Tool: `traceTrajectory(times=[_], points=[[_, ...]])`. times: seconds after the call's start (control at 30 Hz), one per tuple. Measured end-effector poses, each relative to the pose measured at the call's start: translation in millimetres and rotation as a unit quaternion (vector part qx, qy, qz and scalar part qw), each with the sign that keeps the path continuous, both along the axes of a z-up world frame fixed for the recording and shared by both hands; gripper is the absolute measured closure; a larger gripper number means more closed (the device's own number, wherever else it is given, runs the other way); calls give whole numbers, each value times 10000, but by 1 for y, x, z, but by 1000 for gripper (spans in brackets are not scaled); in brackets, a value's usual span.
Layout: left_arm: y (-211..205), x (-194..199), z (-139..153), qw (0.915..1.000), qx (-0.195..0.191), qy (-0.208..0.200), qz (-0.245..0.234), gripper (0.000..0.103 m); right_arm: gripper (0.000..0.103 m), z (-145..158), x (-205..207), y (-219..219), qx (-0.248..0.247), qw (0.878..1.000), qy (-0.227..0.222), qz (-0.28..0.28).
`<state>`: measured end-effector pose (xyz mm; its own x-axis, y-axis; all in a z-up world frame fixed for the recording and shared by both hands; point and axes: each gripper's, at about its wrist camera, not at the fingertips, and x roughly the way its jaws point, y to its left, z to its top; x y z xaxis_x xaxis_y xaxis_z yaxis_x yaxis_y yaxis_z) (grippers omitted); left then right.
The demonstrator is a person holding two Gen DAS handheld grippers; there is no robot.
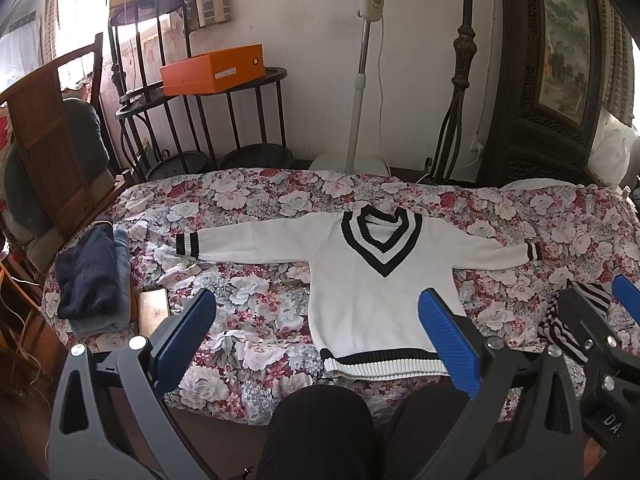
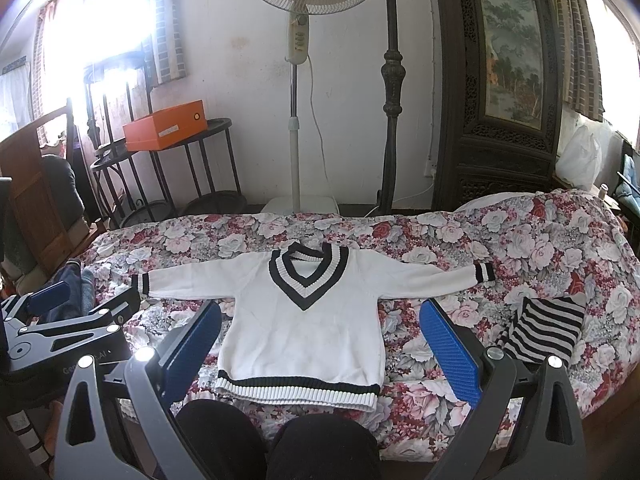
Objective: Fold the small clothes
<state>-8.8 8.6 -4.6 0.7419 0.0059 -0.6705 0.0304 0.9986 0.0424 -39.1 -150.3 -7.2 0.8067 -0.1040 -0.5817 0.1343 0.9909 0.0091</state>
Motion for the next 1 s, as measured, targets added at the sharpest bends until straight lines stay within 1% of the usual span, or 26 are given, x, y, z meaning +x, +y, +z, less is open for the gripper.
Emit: traceTrajectory(times=[0.13, 0.23, 0.27, 0.33, 0.47, 0.6, 0.7, 0.8, 0.87, 0.9, 0.93, 0.97, 1.0], points=[[2, -3, -9, 10000, -16, 76, -6, 5, 3, -7, -1, -5, 12, 10000, 44, -12], [9, -3, -21, 9997, -74, 240, 40, 5, 3, -13, 2, -13, 69, 9999, 106, -78], [12, 4, -24, 9995, -87, 297, 89, 5, 3, -16, 4, -17, 102, 9998, 132, -114], [16, 15, -33, 9987, -116, 446, 218, 5, 3, -23, 8, -25, 163, 9994, 216, -192], [23, 32, -56, 9948, -252, 897, 402, 5, 3, -44, 16, -48, 380, 9975, 464, -380], [16, 52, -77, 9908, -313, 1239, 454, 5, 3, -68, 24, -79, 552, 9940, 717, -611], [-4, 74, -100, 9890, -80, 1443, 308, 5, 3, -89, 35, -107, 701, 9906, 834, -829], [-27, 101, -128, 9854, 378, 1658, 117, 5, 3, -119, 57, -140, 995, 9854, 929, -1020], [-41, 121, -145, 9836, 602, 1702, 29, 5, 4, -139, 80, -164, 1332, 9799, 971, -1124], [-45, 131, -152, 9827, 655, 1734, 15, 5, 4, -149, 94, -176, 1519, 9759, 1018, -1193], [-49, 142, -158, 9817, 681, 1779, 9, 5, 4, -158, 107, -188, 1706, 9713, 1052, -1283], [-52, 155, -165, 9810, 679, 1819, 12, 5, 4, -167, 122, -203, 1995, 9643, 1027, -1405], [-54, 167, -171, 9804, 673, 1853, 21, 5, 3, -174, 134, -216, 2246, 9587, 917, -1485]])
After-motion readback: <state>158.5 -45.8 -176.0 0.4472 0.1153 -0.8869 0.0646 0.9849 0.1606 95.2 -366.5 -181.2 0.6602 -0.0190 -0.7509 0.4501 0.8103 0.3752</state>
